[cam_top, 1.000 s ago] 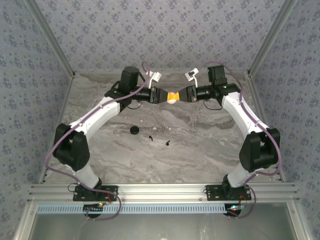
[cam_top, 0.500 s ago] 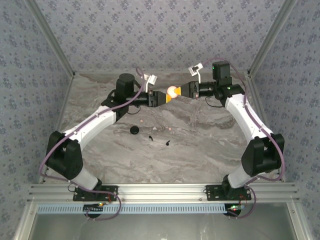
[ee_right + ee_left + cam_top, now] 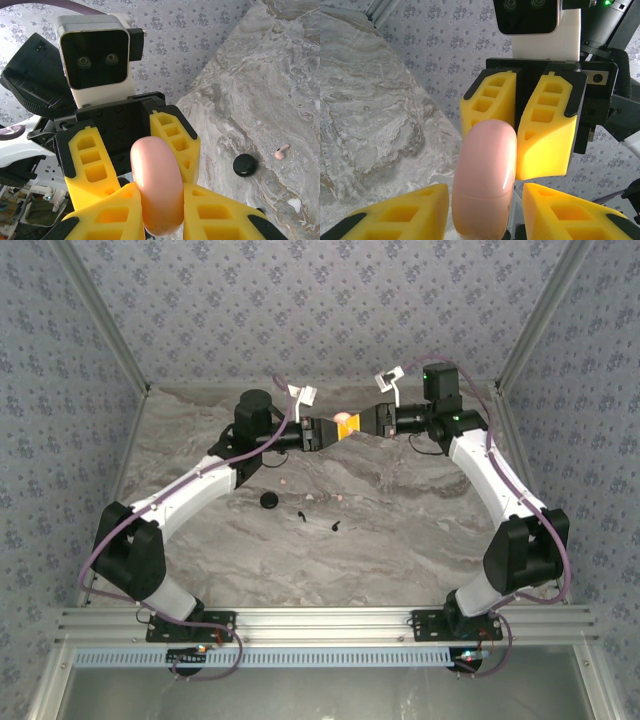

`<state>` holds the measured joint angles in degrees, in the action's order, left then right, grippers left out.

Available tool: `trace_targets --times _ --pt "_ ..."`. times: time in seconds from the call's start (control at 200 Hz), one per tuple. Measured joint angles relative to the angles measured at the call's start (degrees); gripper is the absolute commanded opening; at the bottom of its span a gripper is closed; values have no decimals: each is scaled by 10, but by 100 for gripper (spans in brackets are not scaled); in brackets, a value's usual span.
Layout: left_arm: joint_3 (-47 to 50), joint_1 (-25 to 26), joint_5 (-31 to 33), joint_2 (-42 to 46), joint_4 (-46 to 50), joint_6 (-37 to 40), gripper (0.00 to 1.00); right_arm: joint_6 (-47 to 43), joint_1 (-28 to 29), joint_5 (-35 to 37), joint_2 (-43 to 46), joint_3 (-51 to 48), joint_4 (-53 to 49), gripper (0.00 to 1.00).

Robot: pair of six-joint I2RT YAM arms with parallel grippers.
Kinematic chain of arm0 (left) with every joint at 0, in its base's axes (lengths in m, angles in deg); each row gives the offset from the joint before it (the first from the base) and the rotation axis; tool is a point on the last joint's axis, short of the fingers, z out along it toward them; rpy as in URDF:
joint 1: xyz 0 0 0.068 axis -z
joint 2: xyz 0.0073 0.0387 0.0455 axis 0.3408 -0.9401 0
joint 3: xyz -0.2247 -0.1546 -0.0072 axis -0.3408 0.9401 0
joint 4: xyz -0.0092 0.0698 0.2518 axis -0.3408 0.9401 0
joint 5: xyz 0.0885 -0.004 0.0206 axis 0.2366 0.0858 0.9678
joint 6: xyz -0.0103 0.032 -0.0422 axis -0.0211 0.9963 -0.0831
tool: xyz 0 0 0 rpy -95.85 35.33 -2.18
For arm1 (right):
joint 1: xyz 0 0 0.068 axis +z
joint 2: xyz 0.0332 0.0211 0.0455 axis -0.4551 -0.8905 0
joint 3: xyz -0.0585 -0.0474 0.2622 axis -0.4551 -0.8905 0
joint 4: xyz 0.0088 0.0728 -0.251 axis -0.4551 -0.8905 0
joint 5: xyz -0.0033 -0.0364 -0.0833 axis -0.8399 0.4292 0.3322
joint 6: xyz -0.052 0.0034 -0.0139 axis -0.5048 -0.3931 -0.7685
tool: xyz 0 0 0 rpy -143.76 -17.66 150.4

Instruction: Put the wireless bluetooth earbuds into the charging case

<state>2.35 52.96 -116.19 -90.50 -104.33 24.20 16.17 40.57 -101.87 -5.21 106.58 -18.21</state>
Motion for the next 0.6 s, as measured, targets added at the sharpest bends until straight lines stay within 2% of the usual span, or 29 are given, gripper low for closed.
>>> trace_targets --times 0.265,0.45,0.565,0.6 --pt "0 2 4 0 -2 -4 34 0 0 0 0 0 1 20" --pt "0 4 5 0 -5 -8 23 -3 1 0 2 0 -1 21" --pt "0 5 5 -1 -3 -5 17 -12 0 1 3 0 -10 32" --pt "0 5 5 -1 0 -1 17 -19 0 5 5 0 -16 41"
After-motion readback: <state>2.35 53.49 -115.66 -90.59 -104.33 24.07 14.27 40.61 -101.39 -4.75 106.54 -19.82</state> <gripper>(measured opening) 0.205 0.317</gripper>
